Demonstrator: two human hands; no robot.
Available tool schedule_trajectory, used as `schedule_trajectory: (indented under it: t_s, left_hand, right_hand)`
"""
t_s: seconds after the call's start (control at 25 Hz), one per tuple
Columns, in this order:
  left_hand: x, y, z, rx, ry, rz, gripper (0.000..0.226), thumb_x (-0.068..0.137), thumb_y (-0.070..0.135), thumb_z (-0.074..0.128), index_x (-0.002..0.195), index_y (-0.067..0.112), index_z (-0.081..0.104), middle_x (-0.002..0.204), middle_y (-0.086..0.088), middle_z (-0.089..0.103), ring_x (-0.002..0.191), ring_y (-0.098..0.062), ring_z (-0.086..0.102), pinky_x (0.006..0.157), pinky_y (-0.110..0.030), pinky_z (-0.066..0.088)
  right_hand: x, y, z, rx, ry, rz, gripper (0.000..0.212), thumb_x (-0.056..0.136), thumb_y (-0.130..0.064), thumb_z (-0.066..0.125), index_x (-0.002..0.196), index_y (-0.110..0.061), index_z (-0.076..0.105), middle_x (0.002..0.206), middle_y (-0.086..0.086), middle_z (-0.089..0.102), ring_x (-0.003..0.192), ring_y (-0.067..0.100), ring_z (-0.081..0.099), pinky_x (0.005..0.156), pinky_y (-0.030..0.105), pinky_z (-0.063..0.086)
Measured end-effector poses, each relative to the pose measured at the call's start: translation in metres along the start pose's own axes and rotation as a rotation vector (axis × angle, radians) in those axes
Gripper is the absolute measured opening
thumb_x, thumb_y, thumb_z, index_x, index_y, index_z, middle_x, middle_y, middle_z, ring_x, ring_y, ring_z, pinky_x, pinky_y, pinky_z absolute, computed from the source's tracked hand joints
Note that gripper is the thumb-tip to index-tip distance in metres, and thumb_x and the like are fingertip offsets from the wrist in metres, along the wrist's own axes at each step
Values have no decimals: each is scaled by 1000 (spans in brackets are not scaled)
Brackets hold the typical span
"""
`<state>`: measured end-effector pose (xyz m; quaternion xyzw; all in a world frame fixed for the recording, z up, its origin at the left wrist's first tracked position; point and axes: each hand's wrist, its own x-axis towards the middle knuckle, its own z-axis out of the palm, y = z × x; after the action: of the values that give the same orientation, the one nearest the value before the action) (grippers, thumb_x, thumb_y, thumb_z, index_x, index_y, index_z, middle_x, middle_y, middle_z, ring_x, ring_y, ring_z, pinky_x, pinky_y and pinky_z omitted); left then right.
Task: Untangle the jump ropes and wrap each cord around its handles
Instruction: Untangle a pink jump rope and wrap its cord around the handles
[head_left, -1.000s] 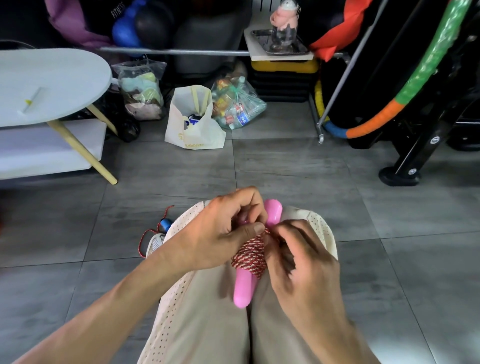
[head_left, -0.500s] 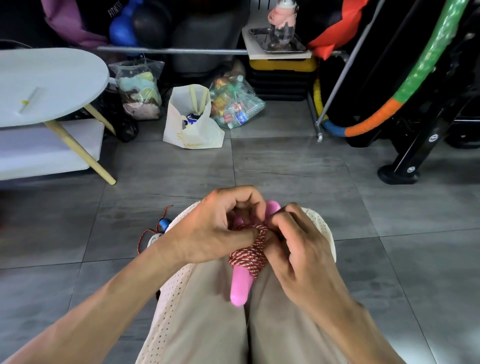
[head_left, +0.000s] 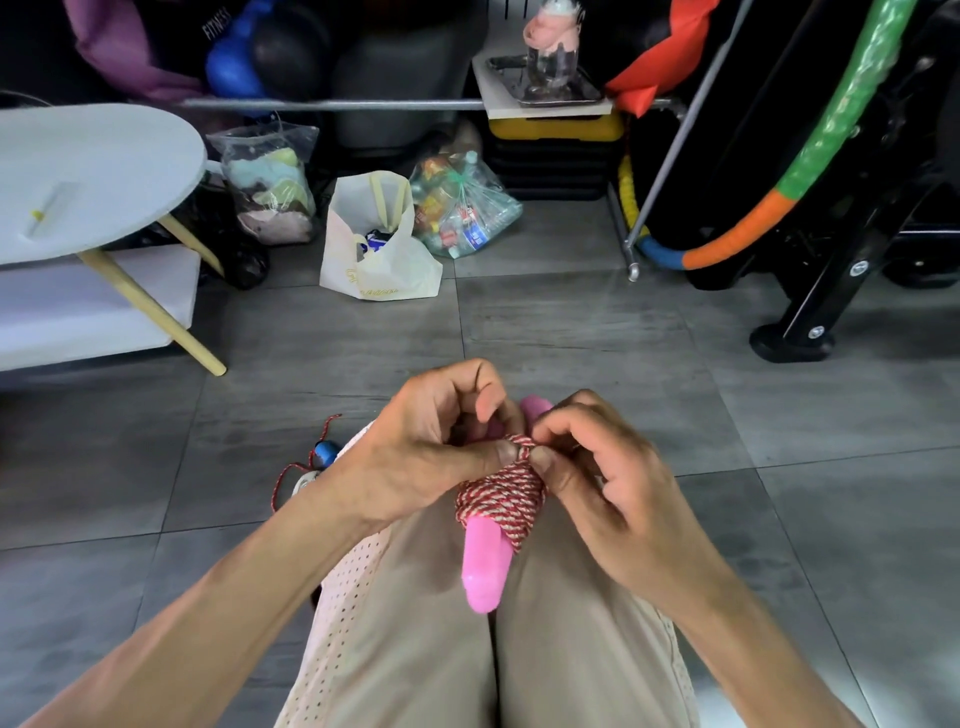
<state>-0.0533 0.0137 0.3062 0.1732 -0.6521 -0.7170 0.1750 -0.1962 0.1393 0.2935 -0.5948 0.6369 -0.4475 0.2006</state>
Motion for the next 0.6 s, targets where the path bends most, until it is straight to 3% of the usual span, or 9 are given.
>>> schedule_trajectory:
  t_s: [0.12, 0.24, 0.36, 0.44, 0.6]
  left_hand:
    - [4, -1, -1, 76, 22, -24, 41, 73, -5, 68, 74, 29, 45, 74, 5, 62, 67, -26, 37, 62, -39, 35]
    - [5, 2, 0, 160, 31, -42, 40, 70, 2, 77, 74, 23, 44, 72, 3, 65, 63, -36, 36, 59, -46, 34]
    - [6, 6, 7, 358, 88, -54, 47, 58, 16, 91, 67, 20, 45, 64, 3, 61, 57, -20, 44, 56, -36, 39]
    - [5, 5, 11, 419, 137, -35, 46, 54, 22, 92, 62, 21, 47, 60, 4, 58, 56, -13, 45, 55, -33, 39]
    - [2, 2, 9, 355, 165, -54, 42, 55, 16, 94, 60, 19, 52, 62, -2, 61, 57, -14, 47, 56, -31, 39]
  right_hand:
    - [-3, 5, 1, -9, 81, -13, 9, 93, -16, 60, 91, -8, 64, 86, -5, 54, 75, 17, 57, 65, 35, 46]
    - [-7, 7, 3, -21, 102, -55, 9, 93, -9, 60, 93, -5, 68, 88, -3, 59, 77, 18, 59, 65, 35, 47]
    - [-12, 2, 4, -3, 59, -90, 16, 81, 7, 55, 88, -2, 66, 86, 1, 59, 77, 19, 57, 66, 33, 46]
    - [-12, 1, 3, 9, 48, -84, 18, 73, 5, 59, 87, -3, 66, 86, 0, 60, 78, 18, 58, 68, 30, 47]
    - [-16, 1, 5, -99, 116, -90, 10, 79, -7, 75, 88, -8, 72, 90, -4, 66, 83, 8, 63, 73, 26, 50]
